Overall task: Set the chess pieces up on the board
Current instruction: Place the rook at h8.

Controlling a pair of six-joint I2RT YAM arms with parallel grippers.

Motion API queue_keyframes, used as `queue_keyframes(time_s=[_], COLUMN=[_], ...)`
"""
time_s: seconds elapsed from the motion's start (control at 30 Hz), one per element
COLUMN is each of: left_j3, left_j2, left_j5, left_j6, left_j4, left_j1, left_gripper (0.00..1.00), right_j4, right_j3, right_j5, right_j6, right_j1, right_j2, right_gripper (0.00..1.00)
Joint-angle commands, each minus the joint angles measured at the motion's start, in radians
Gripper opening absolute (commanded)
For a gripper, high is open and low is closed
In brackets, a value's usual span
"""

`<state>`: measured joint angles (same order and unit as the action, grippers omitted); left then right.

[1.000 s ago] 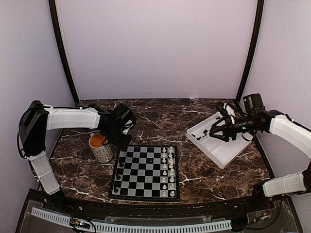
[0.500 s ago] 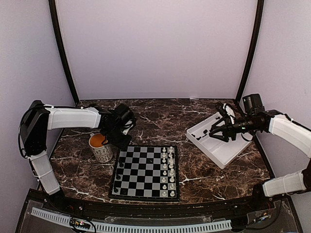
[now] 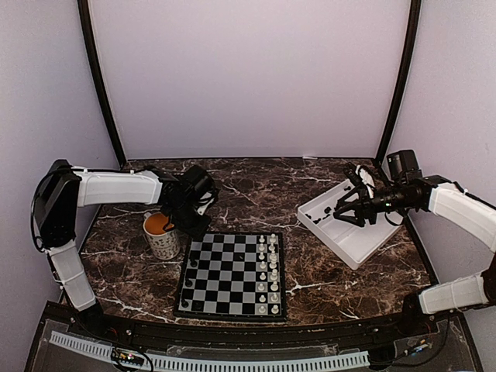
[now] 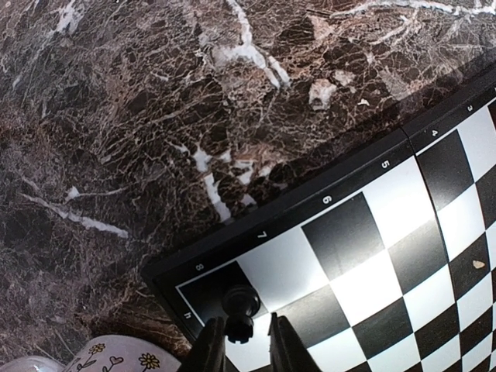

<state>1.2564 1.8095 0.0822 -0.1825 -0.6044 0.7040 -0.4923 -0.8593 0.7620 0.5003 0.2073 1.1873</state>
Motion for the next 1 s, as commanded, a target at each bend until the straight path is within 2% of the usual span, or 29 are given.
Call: queue_keyframes(time_s=[0.0,0.43,0.97], left_j3=[0.021,0.043,0.052], left_j2=[0.013,0.011,0.011], left_j5=[-0.036,0.041,0.067], left_j6=[0.006,-0.001,-0.005], left_j4=[-0.023,-0.078,-0.114], left_j1=[-0.002,-0.002,-0.002], left_gripper=[0.23,0.14,0.11], right_j4=[0.023,0.023,0.021], right_j3=[0.002,0.003,0.002], right_j5=[-0.001,-0.001,-0.001], right_j6=[0.011,0.011,0.011], right_j1=[-0.006,-0.006,-0.006], right_j2=[0.006,0.006,0.006], right_gripper=[0.62,0.62,0.62])
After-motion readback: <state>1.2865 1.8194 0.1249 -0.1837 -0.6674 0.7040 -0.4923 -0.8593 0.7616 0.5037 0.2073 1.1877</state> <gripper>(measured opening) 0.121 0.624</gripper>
